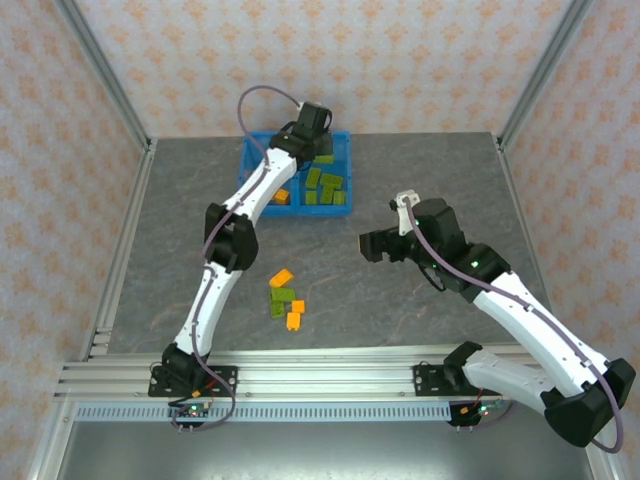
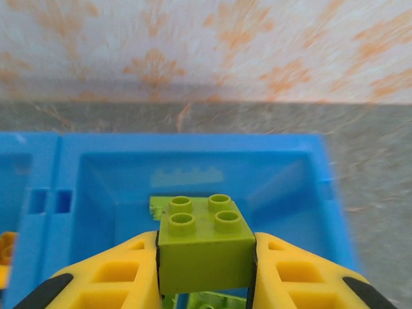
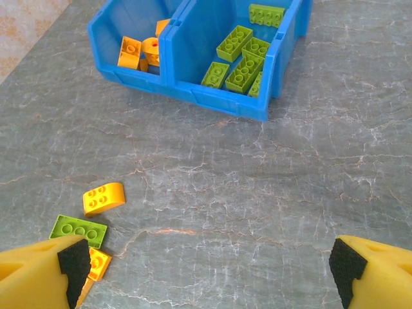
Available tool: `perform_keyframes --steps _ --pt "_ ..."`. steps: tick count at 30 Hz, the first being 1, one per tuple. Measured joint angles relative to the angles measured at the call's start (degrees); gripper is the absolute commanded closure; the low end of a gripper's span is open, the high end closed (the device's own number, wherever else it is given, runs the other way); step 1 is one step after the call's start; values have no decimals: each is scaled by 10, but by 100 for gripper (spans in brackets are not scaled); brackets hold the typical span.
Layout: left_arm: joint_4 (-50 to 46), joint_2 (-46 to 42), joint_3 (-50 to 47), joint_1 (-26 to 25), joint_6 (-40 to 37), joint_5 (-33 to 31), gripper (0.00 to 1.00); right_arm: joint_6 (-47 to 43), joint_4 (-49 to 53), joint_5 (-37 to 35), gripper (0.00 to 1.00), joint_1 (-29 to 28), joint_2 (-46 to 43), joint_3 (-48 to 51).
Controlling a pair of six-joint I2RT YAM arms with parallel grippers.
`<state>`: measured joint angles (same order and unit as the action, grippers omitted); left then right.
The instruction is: Sort the legos into containers by color
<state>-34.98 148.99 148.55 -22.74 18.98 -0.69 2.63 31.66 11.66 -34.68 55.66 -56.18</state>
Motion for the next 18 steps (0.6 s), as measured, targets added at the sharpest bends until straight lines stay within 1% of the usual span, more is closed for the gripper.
perform_keyframes --steps 2,3,4,5,6,14,18 --pt "0 32 6 4 1 4 64 6 -1 0 3 0 -7 5" --pt "0 41 6 5 1 7 60 7 -1 0 3 0 -10 7" --pt "0 44 7 5 -4 3 54 9 -1 0 3 0 -12 8" --pt "3 44 10 3 -2 12 49 10 -2 0 3 0 -13 8" --pt "6 44 15 3 3 16 48 12 -3 0 3 0 -14 8" --pt "16 43 21 0 11 39 45 17 -13 2 3 0 -14 8" --pt "-2 10 5 -1 11 50 45 17 -22 3 3 0 -5 8"
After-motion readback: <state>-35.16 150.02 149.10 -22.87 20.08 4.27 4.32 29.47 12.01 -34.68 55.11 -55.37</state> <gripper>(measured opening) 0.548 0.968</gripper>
